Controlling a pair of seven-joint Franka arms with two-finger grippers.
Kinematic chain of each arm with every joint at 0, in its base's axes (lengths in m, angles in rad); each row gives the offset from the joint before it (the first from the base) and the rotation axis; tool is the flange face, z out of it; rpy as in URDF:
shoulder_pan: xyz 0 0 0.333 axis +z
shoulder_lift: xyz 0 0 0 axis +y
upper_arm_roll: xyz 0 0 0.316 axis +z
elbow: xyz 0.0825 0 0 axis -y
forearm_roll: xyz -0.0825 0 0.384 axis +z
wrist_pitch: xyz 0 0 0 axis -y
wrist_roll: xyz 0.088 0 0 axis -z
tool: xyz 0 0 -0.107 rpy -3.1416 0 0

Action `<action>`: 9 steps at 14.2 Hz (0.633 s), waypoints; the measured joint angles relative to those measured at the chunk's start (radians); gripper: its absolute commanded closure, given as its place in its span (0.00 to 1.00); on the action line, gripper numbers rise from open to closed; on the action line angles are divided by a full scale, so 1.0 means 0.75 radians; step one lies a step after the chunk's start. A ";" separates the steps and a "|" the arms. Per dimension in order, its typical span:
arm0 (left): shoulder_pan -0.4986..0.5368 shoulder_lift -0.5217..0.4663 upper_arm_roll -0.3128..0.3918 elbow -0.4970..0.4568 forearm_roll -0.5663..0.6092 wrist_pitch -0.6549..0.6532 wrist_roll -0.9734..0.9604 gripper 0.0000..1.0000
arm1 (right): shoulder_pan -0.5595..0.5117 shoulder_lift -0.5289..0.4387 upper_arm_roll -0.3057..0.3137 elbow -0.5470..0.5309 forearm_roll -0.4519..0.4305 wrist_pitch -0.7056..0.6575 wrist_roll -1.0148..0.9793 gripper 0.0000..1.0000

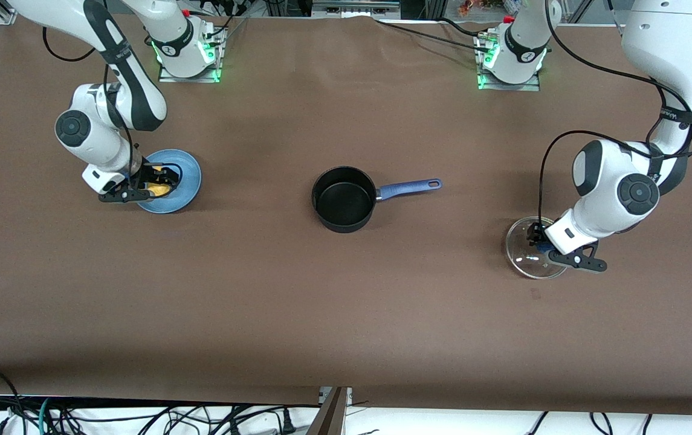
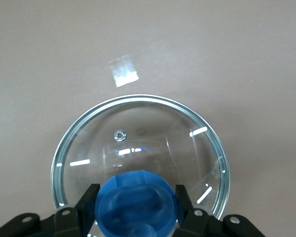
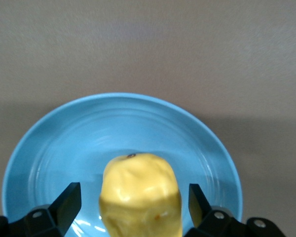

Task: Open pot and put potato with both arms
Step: 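Set the lid down with the left gripper while the right gripper lifts the potato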

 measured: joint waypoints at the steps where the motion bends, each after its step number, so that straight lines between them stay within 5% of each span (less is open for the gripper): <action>1: 0.005 0.001 0.020 -0.027 0.000 0.033 0.033 0.51 | 0.000 0.003 0.000 0.000 0.000 0.001 -0.003 0.59; 3: 0.034 0.013 0.035 -0.053 0.000 0.073 0.081 0.49 | 0.000 -0.001 0.000 0.001 0.000 0.002 -0.008 0.62; 4: 0.053 0.024 0.038 -0.059 0.000 0.095 0.104 0.40 | 0.000 -0.006 0.000 0.001 0.000 0.002 -0.016 0.62; 5: 0.069 0.037 0.038 -0.063 -0.001 0.112 0.120 0.13 | 0.000 -0.011 0.000 0.003 0.000 0.000 -0.021 0.62; 6: 0.082 0.044 0.035 -0.063 -0.022 0.121 0.133 0.00 | 0.000 -0.018 0.001 0.009 0.000 -0.014 -0.024 0.62; 9: 0.089 0.044 0.035 -0.056 -0.066 0.110 0.141 0.00 | 0.000 -0.094 0.041 0.087 0.000 -0.239 -0.023 0.62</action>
